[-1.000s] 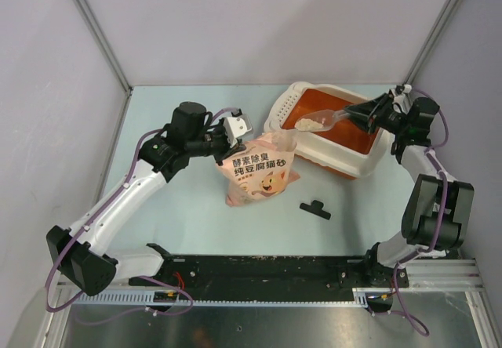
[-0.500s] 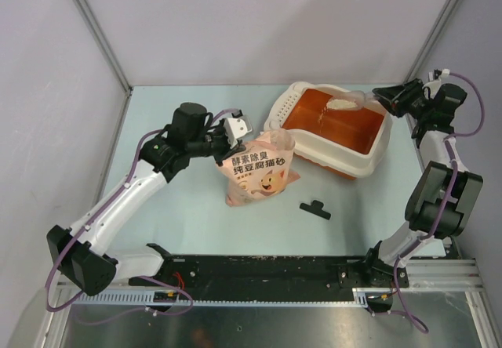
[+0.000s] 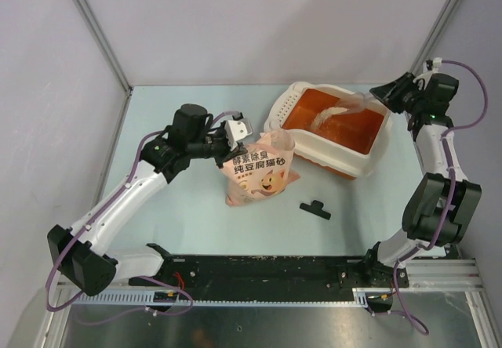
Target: Fill the litter box with clean litter
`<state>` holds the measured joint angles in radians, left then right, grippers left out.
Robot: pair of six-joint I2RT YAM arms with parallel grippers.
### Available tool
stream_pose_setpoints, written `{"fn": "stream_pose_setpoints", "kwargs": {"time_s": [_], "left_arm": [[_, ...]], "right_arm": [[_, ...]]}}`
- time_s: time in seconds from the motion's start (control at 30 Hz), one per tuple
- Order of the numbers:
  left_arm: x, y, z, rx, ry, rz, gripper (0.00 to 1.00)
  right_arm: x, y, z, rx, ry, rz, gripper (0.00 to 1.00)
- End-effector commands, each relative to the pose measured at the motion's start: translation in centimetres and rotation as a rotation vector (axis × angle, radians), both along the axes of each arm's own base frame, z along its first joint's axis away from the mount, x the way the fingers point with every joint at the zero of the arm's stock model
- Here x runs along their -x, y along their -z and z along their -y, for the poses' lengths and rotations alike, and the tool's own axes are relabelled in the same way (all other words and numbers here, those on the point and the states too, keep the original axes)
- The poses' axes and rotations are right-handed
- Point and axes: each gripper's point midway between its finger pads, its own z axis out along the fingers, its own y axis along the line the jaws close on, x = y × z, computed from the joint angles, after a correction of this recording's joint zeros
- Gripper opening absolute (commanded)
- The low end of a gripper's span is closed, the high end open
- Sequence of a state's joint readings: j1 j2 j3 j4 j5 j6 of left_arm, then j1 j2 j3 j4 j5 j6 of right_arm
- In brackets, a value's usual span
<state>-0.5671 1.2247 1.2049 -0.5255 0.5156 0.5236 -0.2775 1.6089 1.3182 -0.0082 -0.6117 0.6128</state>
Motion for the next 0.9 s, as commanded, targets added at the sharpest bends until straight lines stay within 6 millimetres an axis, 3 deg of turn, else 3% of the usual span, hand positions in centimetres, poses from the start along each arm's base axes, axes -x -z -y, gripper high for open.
{"fn": "stream_pose_setpoints", "kwargs": {"time_s": [0.0, 0.13, 0.2, 0.27, 0.3, 0.33, 0.37, 0.4, 0.47, 0.57, 0.6, 0.7, 0.87], "left_arm": [[1.2, -2.3, 0.7, 0.069, 0.068, 0.034, 0.00], [1.6, -2.9, 0.9, 0.084, 0.091, 0.043, 0.00], [1.7, -3.0, 0.9, 0.087, 0.093, 0.048, 0.00], [1.8, -3.2, 0.9, 0.091, 0.098, 0.057, 0.00], [1.8, -3.3, 0.9, 0.093, 0.096, 0.057, 0.00], [1.9, -3.5, 0.8, 0.097, 0.095, 0.059, 0.00], [1.9, -3.5, 0.8, 0.099, 0.095, 0.062, 0.00], [2.0, -3.7, 0.9, 0.102, 0.096, 0.065, 0.00], [2.0, -3.9, 0.9, 0.107, 0.097, 0.074, 0.00], [1.9, -3.9, 0.9, 0.109, 0.100, 0.077, 0.00], [1.8, -3.7, 0.9, 0.107, 0.101, 0.077, 0.00], [1.6, -3.4, 1.1, 0.106, 0.102, 0.080, 0.00], [1.3, -3.8, 1.3, 0.126, 0.095, 0.085, 0.00]], "right_arm": [[2.1, -4.0, 4.2, 0.176, 0.087, 0.077, 0.00], [0.8, -3.5, 5.0, 0.195, 0.105, 0.067, 0.00], [0.1, -4.7, 4.1, 0.243, 0.079, 0.099, 0.00], [0.0, -5.2, 1.4, 0.327, 0.017, 0.113, 0.00], [0.0, -5.2, 1.0, 0.486, -0.005, 0.141, 0.00], [0.6, -6.9, -1.4, 0.572, -0.052, 0.192, 0.00], [1.1, -7.0, -2.3, 0.640, -0.073, 0.200, 0.00], [1.4, -7.6, -1.9, 0.761, -0.060, 0.229, 0.00], [2.9, -9.5, -2.8, 0.793, -0.064, 0.282, 0.00], [5.4, -11.7, -4.7, 0.694, -0.158, 0.321, 0.00], [6.8, -12.2, -6.9, 0.633, -0.281, 0.362, 0.00], [10.7, -13.9, -11.2, 0.525, -0.472, 0.409, 0.00], [14.6, -14.4, -15.8, 0.405, -0.643, 0.388, 0.00]]}}
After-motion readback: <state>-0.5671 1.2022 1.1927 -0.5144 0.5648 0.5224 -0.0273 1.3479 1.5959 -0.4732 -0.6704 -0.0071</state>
